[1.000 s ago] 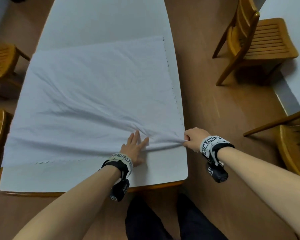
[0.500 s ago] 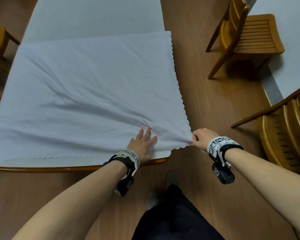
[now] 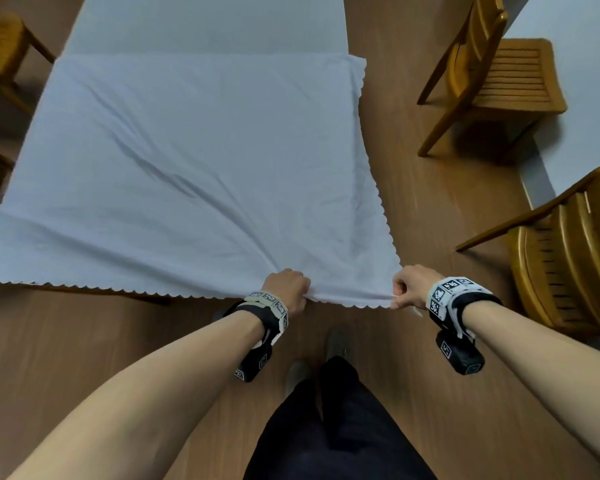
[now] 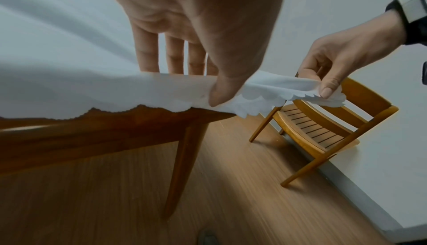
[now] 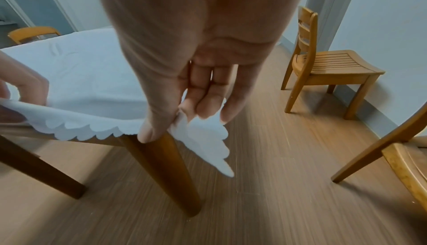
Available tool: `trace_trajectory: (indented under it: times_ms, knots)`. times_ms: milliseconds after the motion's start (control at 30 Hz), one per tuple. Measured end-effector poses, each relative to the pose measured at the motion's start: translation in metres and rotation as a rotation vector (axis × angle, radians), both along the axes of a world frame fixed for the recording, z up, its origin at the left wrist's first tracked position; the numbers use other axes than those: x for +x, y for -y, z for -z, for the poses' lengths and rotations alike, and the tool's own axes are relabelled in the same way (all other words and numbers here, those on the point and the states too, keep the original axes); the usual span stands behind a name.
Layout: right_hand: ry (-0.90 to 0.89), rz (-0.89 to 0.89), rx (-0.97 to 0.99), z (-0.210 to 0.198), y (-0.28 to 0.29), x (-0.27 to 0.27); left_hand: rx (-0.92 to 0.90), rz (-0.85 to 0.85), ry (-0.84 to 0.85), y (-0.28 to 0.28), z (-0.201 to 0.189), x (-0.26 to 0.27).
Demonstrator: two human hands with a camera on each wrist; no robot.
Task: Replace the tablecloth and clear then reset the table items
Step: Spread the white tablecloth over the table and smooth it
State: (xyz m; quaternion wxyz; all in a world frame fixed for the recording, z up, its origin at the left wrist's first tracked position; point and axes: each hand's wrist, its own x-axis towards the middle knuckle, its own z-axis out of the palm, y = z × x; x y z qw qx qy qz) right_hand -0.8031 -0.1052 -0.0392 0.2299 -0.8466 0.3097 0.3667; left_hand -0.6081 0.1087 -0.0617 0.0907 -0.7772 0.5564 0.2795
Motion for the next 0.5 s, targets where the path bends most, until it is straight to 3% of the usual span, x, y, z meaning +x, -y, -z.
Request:
trace_trajectory:
  times_ms: [233, 367, 500]
  knots:
    - [0.229, 0.103, -0.018, -0.018, 0.01, 0.008, -0.202, -0.113, -0.029, -0.021, -0.019, 0.009]
    - [0.358, 0.082, -0.127, -0.033, 0.017, 0.029, -0.263, -0.193, -0.079, -0.014, -0.04, 0.028]
    - [0.456, 0.072, 0.026, -0.043, 0.015, 0.061, -0.292, -0.229, -0.085, 0.001, -0.06, 0.041]
